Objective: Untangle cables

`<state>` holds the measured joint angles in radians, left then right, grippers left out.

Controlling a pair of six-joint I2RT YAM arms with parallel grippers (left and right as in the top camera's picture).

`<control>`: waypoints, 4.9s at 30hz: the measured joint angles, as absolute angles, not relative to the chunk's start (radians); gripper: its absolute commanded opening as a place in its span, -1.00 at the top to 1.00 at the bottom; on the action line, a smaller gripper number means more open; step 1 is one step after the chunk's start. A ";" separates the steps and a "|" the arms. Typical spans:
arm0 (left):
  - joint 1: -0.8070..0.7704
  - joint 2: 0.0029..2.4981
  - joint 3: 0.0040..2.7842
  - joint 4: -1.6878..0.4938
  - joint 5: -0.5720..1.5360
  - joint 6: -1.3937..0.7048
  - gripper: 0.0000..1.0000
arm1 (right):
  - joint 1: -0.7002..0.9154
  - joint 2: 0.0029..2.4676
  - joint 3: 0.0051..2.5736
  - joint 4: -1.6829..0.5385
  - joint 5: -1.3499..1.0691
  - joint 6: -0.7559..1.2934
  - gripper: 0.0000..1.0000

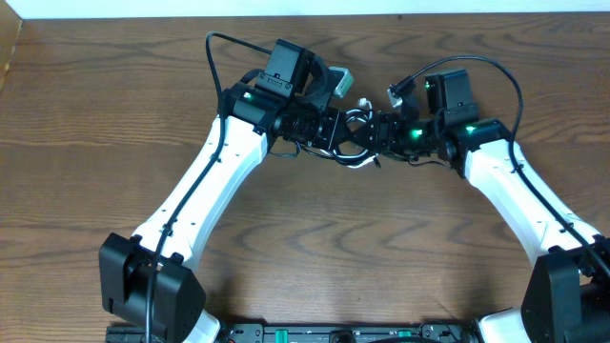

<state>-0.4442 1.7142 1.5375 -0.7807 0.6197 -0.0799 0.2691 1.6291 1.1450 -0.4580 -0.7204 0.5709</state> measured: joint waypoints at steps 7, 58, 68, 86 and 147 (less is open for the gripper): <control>-0.445 1.715 1.532 -0.761 0.792 -0.083 0.85 | 0.284 1.623 1.148 -0.572 -0.515 0.618 0.40; -0.496 1.721 1.345 -0.290 0.737 -0.524 0.85 | 0.179 1.781 1.143 -0.316 -0.884 0.736 -0.05; -0.485 1.721 1.345 -0.282 0.719 -0.524 0.85 | 0.180 1.794 1.135 -0.220 -0.907 0.817 0.08; -0.393 1.722 1.345 -0.331 0.875 -0.377 0.85 | -0.030 1.768 1.141 -0.410 -1.127 0.520 0.10; -0.372 1.726 1.310 -0.699 0.650 -0.004 0.85 | -0.051 1.321 1.143 -0.658 -0.811 0.373 0.98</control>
<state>-0.3721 1.7264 1.3098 -0.6991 0.6502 -0.0044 -0.0505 1.3212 1.1427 -0.6582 -0.8112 0.3733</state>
